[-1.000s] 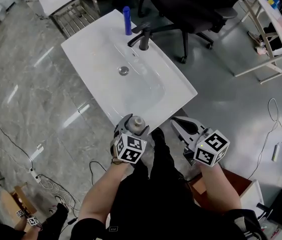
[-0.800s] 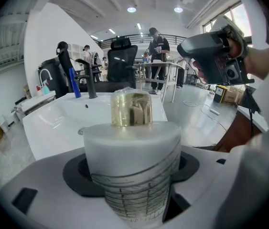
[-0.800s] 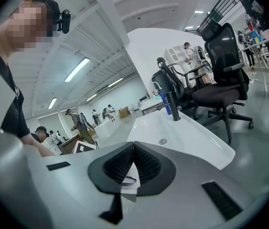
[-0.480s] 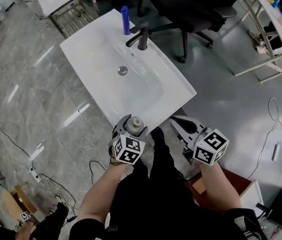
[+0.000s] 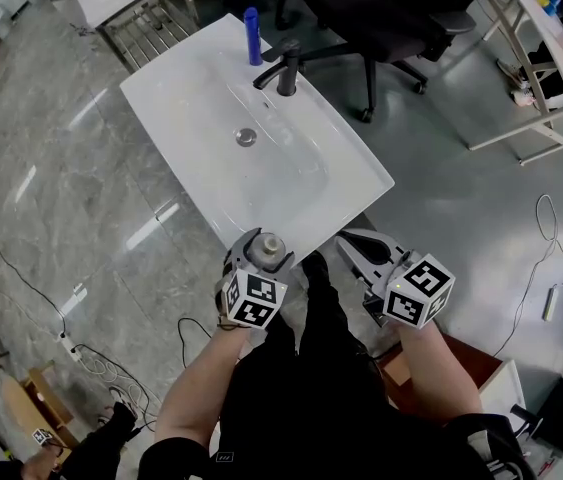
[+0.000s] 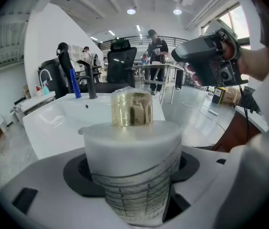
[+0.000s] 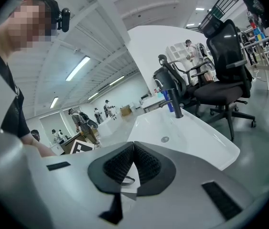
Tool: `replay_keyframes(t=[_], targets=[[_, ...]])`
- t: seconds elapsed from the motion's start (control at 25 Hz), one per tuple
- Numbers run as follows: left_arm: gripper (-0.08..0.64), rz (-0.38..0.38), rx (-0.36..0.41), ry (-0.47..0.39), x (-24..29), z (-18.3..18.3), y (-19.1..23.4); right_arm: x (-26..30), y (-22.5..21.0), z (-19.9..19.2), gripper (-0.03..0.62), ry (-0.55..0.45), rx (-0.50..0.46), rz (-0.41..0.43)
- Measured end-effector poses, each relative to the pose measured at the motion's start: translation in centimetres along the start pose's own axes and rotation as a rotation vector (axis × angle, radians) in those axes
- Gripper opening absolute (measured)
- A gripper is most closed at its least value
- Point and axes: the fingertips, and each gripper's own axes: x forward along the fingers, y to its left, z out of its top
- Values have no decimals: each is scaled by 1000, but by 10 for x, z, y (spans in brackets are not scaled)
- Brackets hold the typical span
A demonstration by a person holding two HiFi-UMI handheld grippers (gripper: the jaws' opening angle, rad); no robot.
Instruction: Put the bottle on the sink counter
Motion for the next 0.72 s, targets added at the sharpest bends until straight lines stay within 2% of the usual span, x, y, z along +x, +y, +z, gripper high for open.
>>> replay_keyframes(t=[0.24, 0.72], targets=[[337, -34, -18, 14, 1, -1, 0, 9, 8, -7, 15, 19, 4, 25], [337, -10, -11, -7, -5, -6, -1, 13, 15, -13, 15, 36, 0, 52]])
